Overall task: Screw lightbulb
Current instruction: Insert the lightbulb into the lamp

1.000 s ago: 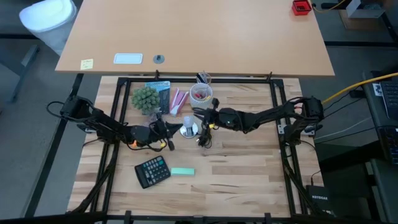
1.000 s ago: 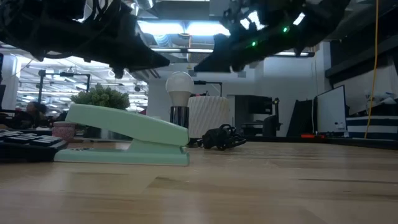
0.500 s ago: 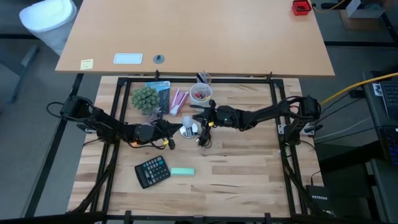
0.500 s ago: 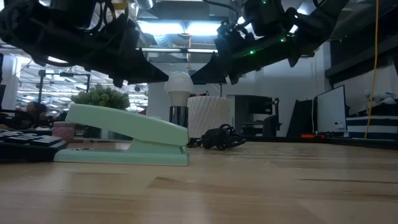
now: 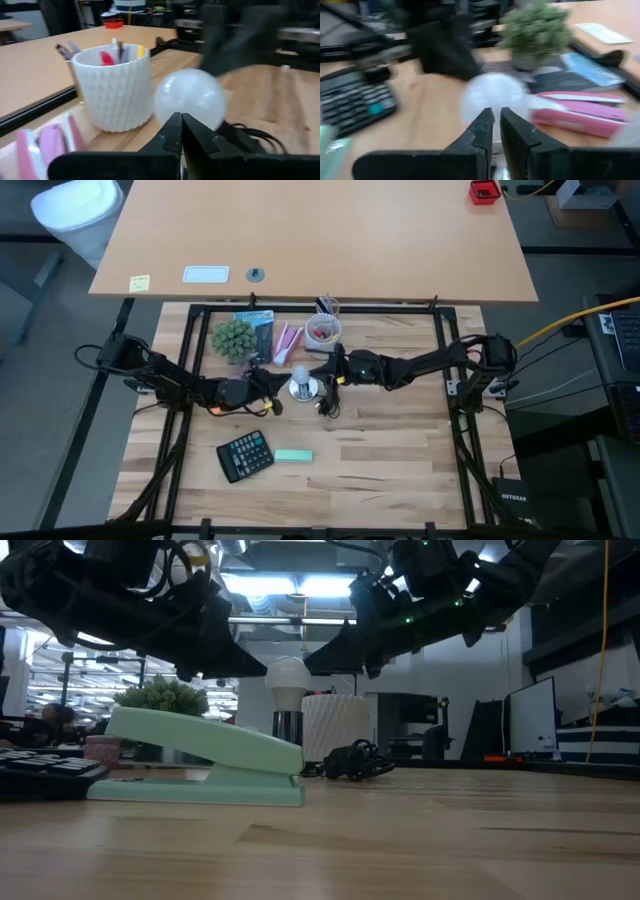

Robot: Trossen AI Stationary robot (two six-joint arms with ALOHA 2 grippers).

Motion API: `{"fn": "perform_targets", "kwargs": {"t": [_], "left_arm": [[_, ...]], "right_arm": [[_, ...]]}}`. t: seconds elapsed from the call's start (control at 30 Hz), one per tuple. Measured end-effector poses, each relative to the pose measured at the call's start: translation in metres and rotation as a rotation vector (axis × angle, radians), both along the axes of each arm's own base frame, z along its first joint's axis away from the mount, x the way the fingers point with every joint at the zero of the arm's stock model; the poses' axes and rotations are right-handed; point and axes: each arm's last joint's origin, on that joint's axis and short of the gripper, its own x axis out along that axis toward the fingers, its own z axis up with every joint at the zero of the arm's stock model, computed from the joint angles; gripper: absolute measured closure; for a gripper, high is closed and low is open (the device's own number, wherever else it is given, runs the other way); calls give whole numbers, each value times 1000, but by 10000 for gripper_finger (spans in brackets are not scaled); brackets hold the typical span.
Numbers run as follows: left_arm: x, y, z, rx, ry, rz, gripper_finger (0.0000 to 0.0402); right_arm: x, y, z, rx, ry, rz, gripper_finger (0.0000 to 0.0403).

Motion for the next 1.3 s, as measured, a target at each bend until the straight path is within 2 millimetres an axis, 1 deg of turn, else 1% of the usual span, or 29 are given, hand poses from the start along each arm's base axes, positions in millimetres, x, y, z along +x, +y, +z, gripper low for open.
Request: {"fn": "perform_targets", "kwargs": {"t": [0.13,0.33,0.5,0.63,0.73,0.83,0.93,1.03,1.17,1.3], "left_arm": [[-1,1,-2,-5,11,41,400],[-2,4,-4,-34,14,67,400],[-1,4,-3,-22,6,66,400],[0,2,5,29,-38,45,400],[1,-2,13,72,-88,24,400],[1,-6,20,103,-140,3,400],[0,-11,24,106,-173,-16,400],[0,-16,22,79,-175,-46,400],[1,-19,14,34,-111,-137,400],[0,-19,7,-5,-63,-134,400]], "right_arm": [[0,9,-2,34,13,77,363],[1,19,-2,19,11,121,363],[1,17,0,-22,-7,110,363],[0,16,12,-41,-57,87,363],[-4,15,24,-95,-85,41,363],[-8,13,34,-147,-104,-16,363],[-10,10,37,-194,-104,-100,363],[-9,4,34,-222,-82,-150,363],[-5,-6,20,-204,-37,-160,363],[-2,-10,8,-169,-10,-167,363]]}}
